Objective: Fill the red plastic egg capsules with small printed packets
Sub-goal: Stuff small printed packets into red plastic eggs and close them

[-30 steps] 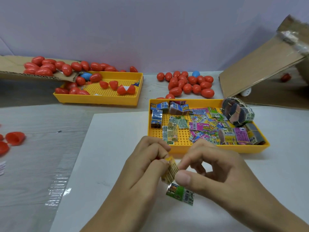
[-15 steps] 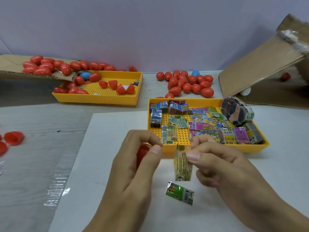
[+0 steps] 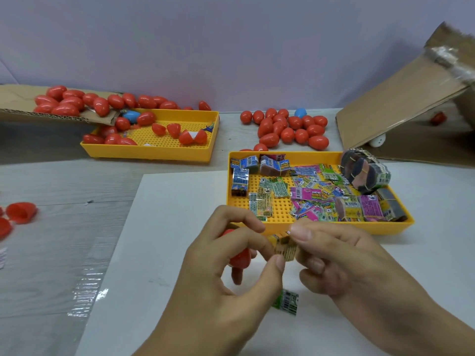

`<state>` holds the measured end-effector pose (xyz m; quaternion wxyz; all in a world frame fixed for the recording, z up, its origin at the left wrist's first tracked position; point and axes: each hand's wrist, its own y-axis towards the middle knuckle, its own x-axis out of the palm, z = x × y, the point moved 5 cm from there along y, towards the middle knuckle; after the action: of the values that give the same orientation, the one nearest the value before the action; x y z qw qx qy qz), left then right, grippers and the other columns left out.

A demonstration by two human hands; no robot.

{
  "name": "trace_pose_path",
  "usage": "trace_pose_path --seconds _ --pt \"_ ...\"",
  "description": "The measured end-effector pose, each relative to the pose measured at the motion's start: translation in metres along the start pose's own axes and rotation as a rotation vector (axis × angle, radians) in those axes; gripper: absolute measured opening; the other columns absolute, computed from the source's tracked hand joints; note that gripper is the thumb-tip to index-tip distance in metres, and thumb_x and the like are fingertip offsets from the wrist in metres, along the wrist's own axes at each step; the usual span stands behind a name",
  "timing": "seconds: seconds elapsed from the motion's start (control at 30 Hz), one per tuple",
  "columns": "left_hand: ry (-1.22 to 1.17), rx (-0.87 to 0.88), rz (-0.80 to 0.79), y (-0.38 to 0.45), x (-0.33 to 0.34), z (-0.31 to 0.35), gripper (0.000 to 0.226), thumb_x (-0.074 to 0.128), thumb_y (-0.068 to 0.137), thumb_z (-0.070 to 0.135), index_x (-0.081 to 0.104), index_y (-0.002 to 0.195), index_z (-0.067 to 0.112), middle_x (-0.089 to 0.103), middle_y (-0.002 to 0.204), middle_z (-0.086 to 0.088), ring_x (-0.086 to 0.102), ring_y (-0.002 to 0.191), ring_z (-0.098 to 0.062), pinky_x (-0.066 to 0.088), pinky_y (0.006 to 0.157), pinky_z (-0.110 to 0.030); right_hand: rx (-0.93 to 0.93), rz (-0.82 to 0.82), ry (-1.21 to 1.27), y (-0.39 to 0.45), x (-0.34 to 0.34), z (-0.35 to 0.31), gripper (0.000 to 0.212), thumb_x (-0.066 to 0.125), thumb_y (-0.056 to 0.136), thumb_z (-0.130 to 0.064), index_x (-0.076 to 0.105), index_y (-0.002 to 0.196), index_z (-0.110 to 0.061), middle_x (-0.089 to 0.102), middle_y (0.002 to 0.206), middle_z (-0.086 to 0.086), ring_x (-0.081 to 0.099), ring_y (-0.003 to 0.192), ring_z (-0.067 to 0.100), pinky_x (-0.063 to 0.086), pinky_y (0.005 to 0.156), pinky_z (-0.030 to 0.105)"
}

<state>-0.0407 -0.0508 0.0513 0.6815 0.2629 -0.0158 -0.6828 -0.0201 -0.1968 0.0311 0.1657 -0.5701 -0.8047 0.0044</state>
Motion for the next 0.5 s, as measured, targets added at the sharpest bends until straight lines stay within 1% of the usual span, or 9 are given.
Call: trace_pose_path --seconds 0.03,0.1,0.13,0.2,0.27,0.37,0.43,0.5 --pt "-0.009 0.0 -0.009 0.0 0.0 0.0 0.011 0.066 0.074 0.038 0.065 0.074 0.027 0.056 0.099 0.011 0.056 0.068 -0.009 0.043 0.058 -0.013 0.012 0.004 -0.003 0.0 -0.001 0.001 0.028 0.081 0.058 -0.037 0.07 0.062 -0.011 0.031 0.064 0.001 0.024 0.056 0.013 0.016 0.044 0.024" --pt "-0.119 -0.059 -0.023 0.0 -0.001 -0.004 0.009 0.067 0.072 0.037 0.065 0.078 0.03 0.059 0.095 0.009 0.058 0.071 -0.009 0.045 0.061 -0.014 -0.018 0.022 -0.048 0.001 -0.002 0.0 0.031 0.081 0.059 -0.039 0.071 0.063 -0.01 0.034 0.065 0.001 0.023 0.055 0.013 0.019 0.045 0.023" --pt "-0.211 -0.124 -0.02 0.0 -0.002 -0.008 0.015 0.067 0.069 0.037 0.065 0.082 0.031 0.062 0.091 0.007 0.059 0.07 -0.007 0.047 0.063 -0.016 -0.063 0.042 -0.09 0.001 -0.002 -0.002 0.031 0.08 0.059 -0.041 0.072 0.064 -0.011 0.039 0.065 -0.001 0.026 0.053 0.011 0.021 0.045 0.02" --pt "-0.42 -0.256 0.012 0.0 -0.002 -0.019 0.029 0.065 0.061 0.034 0.066 0.09 0.032 0.065 0.088 0.002 0.063 0.072 -0.014 0.051 0.063 -0.024 -0.192 0.098 -0.195 0.0 -0.004 -0.009 0.03 0.078 0.061 -0.045 0.078 0.068 -0.016 0.047 0.066 -0.003 0.035 0.051 0.007 0.03 0.046 0.013" --pt "-0.53 -0.268 0.062 0.0 -0.001 -0.022 0.034 0.067 0.06 0.028 0.066 0.095 0.03 0.065 0.089 -0.001 0.066 0.078 -0.02 0.054 0.062 -0.027 -0.295 0.137 -0.294 -0.003 -0.004 -0.014 0.029 0.077 0.064 -0.048 0.08 0.074 -0.021 0.049 0.063 -0.009 0.041 0.054 0.002 0.035 0.05 0.008" --pt "-0.521 -0.219 0.127 0.0 0.0 -0.017 0.036 0.077 0.068 0.016 0.064 0.099 0.031 0.069 0.089 -0.005 0.067 0.077 -0.024 0.057 0.064 -0.024 -0.322 0.162 -0.337 -0.004 -0.004 -0.014 0.02 0.081 0.067 -0.044 0.081 0.075 -0.025 0.044 0.057 -0.013 0.04 0.055 0.0 0.035 0.052 0.01" --pt "-0.474 -0.181 0.146 -0.002 0.0 -0.014 0.037 0.08 0.069 0.022 0.062 0.099 0.032 0.072 0.091 -0.006 0.069 0.079 -0.019 0.057 0.066 -0.024 -0.296 0.166 -0.319 -0.003 -0.005 -0.012 0.024 0.082 0.066 -0.044 0.081 0.074 -0.021 0.042 0.055 -0.013 0.039 0.053 0.001 0.035 0.051 0.011" --pt "-0.408 -0.139 0.151 -0.002 -0.001 -0.008 0.034 0.078 0.068 0.031 0.063 0.098 0.034 0.074 0.093 -0.004 0.069 0.084 -0.016 0.057 0.066 -0.024 -0.258 0.148 -0.253 -0.001 -0.006 -0.01 0.034 0.084 0.06 -0.047 0.08 0.075 -0.017 0.039 0.056 -0.007 0.035 0.049 0.003 0.032 0.047 0.011"
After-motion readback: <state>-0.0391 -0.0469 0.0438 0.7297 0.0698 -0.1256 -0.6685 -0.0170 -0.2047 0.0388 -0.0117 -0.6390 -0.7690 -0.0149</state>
